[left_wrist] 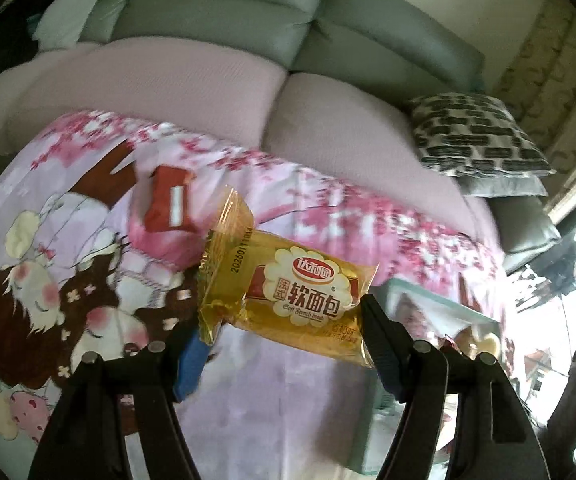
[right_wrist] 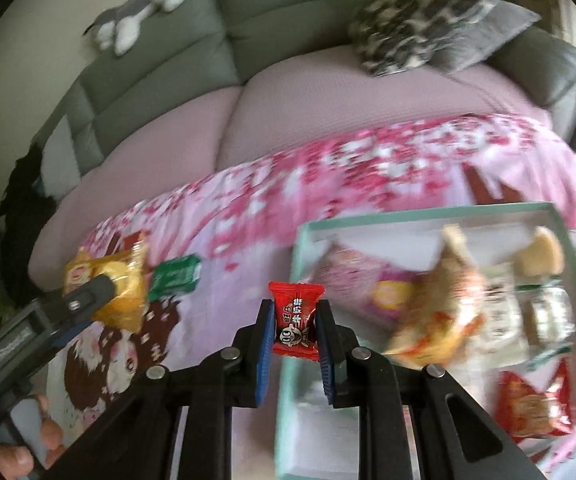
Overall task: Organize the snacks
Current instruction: 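Carry the bread pack and red candy over the tray and release both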
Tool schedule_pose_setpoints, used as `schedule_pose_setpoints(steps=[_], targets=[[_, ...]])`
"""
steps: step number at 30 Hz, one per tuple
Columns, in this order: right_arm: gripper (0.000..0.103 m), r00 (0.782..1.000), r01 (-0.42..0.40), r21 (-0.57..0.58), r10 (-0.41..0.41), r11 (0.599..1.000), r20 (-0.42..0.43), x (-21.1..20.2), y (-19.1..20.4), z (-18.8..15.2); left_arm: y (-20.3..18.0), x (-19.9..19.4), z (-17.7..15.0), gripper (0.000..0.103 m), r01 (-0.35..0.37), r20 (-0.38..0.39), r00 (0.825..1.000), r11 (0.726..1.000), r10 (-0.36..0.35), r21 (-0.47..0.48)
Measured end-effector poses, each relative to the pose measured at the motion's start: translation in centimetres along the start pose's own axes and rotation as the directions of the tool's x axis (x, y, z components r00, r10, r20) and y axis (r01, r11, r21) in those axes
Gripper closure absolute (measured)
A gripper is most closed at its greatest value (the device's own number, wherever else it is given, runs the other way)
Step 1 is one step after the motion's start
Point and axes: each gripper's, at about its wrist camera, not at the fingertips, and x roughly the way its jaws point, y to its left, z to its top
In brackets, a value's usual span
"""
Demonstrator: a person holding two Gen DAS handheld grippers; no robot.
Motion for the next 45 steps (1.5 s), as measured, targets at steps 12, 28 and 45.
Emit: schedule_pose_setpoints(steps=[12,28,45], targets=[[0.081,0.981,0.154,0.228,-0.176,0.961,0.079,-5.0,-10.8,0.8,-11.6,0.9,-3.0,0.031,0.179,-0.084,0.983,0.950,-0.163,0.255],[0.080,0.985,0.170,0.322,-0.170,0.932,-0.028,-2.6,-16.2,-0.5,-20.1,5.5,-9.9,0.031,0.187,-0.213,0.973,0.856,-0.092,0.483],[0.080,0.983,0.178,0.342,-0.179,0.923,-0.029,-2.6,-16.5,-0.6,-20.4,4.8,-9.6,0.009,0.117,-0.152,0.987,0.842,-0.043,0.526]])
